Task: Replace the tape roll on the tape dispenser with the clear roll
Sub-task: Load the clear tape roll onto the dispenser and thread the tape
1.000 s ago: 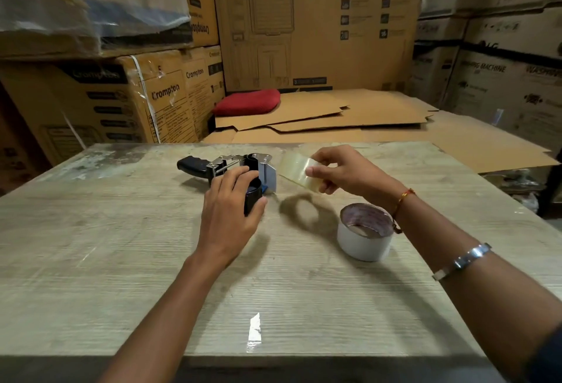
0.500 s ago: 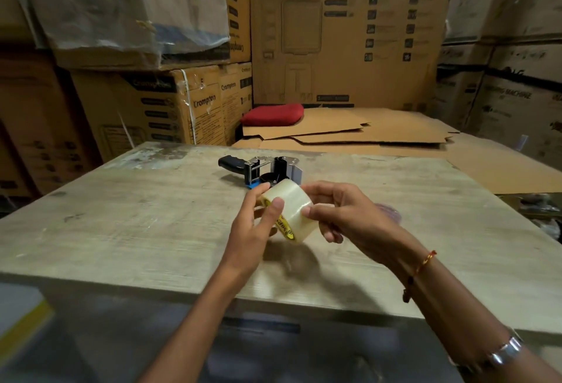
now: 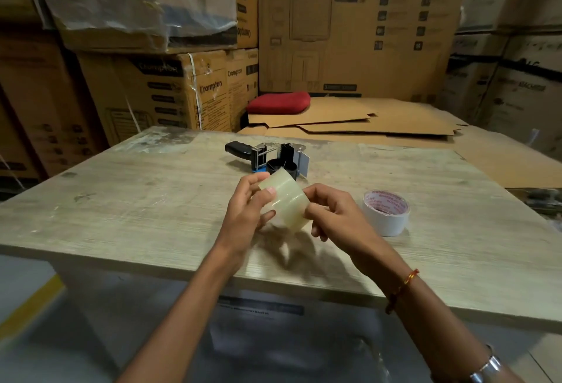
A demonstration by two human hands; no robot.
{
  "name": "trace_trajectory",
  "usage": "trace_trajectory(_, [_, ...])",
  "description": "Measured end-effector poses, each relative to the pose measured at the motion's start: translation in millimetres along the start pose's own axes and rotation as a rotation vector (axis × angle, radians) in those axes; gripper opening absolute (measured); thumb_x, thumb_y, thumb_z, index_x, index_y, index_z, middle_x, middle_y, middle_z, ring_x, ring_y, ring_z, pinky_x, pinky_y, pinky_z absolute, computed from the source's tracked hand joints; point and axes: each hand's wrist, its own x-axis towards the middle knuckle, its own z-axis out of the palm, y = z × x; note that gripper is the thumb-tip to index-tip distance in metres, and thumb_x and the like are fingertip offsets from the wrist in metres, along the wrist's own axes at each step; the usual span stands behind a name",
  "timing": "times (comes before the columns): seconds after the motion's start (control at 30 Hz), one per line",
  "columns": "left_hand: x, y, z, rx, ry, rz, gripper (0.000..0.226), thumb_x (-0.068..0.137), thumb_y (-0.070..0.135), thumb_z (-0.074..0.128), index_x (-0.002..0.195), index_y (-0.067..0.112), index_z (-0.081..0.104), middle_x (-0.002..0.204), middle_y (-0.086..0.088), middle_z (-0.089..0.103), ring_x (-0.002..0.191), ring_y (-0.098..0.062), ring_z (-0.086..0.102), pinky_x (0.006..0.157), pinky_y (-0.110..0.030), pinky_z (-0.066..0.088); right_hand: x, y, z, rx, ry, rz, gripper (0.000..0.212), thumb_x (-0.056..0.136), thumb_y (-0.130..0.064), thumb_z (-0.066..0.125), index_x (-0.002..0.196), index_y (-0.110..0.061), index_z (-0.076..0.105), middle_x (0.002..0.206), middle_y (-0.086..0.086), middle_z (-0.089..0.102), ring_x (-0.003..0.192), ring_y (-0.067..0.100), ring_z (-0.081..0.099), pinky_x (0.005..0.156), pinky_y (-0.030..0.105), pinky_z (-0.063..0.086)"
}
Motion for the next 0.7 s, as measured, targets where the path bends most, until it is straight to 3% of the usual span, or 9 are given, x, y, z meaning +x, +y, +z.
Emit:
trace_trajectory(0.13, [6, 0, -4, 0.04, -0.066, -0.077, 0.036, 0.082, 0.044, 0.061, 0.117, 0.036, 0.061, 0.13, -0.004, 0.059, 0.11, -0.015, 0.064, 0.082, -0.031, 0.057, 3, 3, 0, 0.009, 0.023, -0.008, 0.019, 0.079, -0.022, 0.055, 0.084, -0.026, 0.072, 0.076, -0.014, 0.067, 0.057, 0.0, 0.055, 0.051, 0.018, 0.043])
trace_trajectory(0.2, [4, -4, -5, 0.074, -0.083, -0.053, 0.037, 0.083, 0.048, 0.062, 0.119, 0.039, 0.059, 0.13, -0.002, 0.056, 0.114, -0.017, 0.063, 0.09, -0.037, 0.058, 3, 5, 0, 0.043, 0.049, 0.004, 0.015, 0.087, -0.031, 0.06, 0.077, -0.025, 0.069, 0.071, -0.014, 0.065, 0.056, 0.0, 0.053, 0.052, 0.019, 0.041])
trace_trajectory(0.23, [2, -7, -5, 0.091, -0.093, -0.03, 0.04, 0.083, 0.05, 0.063, 0.121, 0.04, 0.058, 0.131, -0.001, 0.055, 0.116, -0.019, 0.062, 0.093, -0.04, 0.057, 3, 6, 0, 0.056, 0.077, 0.01, 0.023, 0.09, -0.039, 0.063, 0.073, -0.024, 0.066, 0.067, -0.013, 0.063, 0.054, 0.0, 0.052, 0.051, 0.019, 0.041])
trace_trajectory(0.37, [-1, -12, -4, 0.202, -0.195, 0.074, 0.063, 0.076, 0.053, 0.072, 0.134, 0.043, 0.048, 0.138, 0.004, 0.049, 0.122, -0.012, 0.056, 0.088, -0.032, 0.057, 3, 10, 2, 0.065, 0.137, 0.072, 0.037, 0.086, -0.055, 0.063, 0.072, -0.02, 0.062, 0.065, -0.009, 0.061, 0.053, 0.002, 0.052, 0.051, 0.022, 0.043])
trace_trajectory(0.47, [0, -12, -4, 0.236, -0.273, 0.057, 0.078, 0.073, 0.049, 0.077, 0.141, 0.043, 0.04, 0.138, 0.004, 0.049, 0.113, -0.007, 0.061, 0.087, -0.029, 0.056, 2, 12, 2, 0.013, 0.128, 0.069, 0.028, 0.081, -0.05, 0.059, 0.069, -0.024, 0.061, 0.072, -0.004, 0.062, 0.065, 0.011, 0.056, 0.056, 0.03, 0.045])
trace_trajectory(0.57, [-1, -14, -5, 0.228, -0.222, 0.022, 0.073, 0.072, 0.052, 0.076, 0.137, 0.047, 0.043, 0.134, 0.002, 0.054, 0.113, -0.013, 0.062, 0.09, -0.035, 0.057, 0, 13, 0, 0.0, 0.098, 0.02, 0.016, 0.081, -0.036, 0.053, 0.075, -0.024, 0.063, 0.079, -0.001, 0.064, 0.073, 0.013, 0.057, 0.061, 0.033, 0.046])
trace_trajectory(0.7, [-2, -14, -8, 0.112, -0.152, 0.0, 0.064, 0.072, 0.048, 0.073, 0.132, 0.039, 0.054, 0.123, -0.006, 0.062, 0.105, -0.02, 0.068, 0.075, -0.028, 0.057, 1, 12, 2, -0.06, 0.034, -0.045, 0.023, 0.078, -0.031, 0.05, 0.091, -0.027, 0.069, 0.091, -0.002, 0.07, 0.078, 0.011, 0.063, 0.06, 0.026, 0.049])
